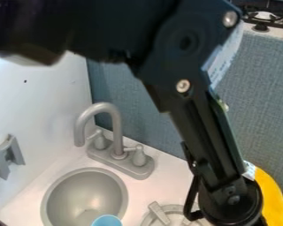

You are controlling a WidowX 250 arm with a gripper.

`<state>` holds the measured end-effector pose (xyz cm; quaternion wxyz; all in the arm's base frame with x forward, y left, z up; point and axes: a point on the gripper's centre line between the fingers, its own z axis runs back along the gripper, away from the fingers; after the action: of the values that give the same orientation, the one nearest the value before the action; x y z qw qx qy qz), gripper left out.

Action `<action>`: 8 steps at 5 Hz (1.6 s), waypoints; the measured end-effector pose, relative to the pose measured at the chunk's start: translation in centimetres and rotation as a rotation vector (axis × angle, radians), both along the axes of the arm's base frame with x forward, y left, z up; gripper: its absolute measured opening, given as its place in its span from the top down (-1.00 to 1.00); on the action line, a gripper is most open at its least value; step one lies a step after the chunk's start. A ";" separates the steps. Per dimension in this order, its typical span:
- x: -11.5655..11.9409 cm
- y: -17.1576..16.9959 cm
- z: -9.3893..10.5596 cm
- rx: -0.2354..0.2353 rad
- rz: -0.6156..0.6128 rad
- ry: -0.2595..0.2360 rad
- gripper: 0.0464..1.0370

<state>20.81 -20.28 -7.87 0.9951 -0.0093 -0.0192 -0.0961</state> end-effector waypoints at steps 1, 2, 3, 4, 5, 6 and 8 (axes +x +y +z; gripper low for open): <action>0.8 0.6 0.1 0.020 0.037 -0.006 -0.93; 1.8 1.6 -0.2 0.045 0.092 0.004 -0.93; 2.5 1.8 -1.3 0.043 0.116 0.033 -0.93; 2.9 1.6 -2.4 -0.003 0.123 0.060 -0.93; 2.6 1.1 -3.1 -0.021 0.121 0.088 -0.82; 2.1 1.5 -3.0 -0.008 0.110 0.099 -0.26; 2.9 -0.2 4.5 -0.041 0.034 0.058 -0.10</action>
<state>23.75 -20.49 -3.33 0.9964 -0.0319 0.0075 -0.0784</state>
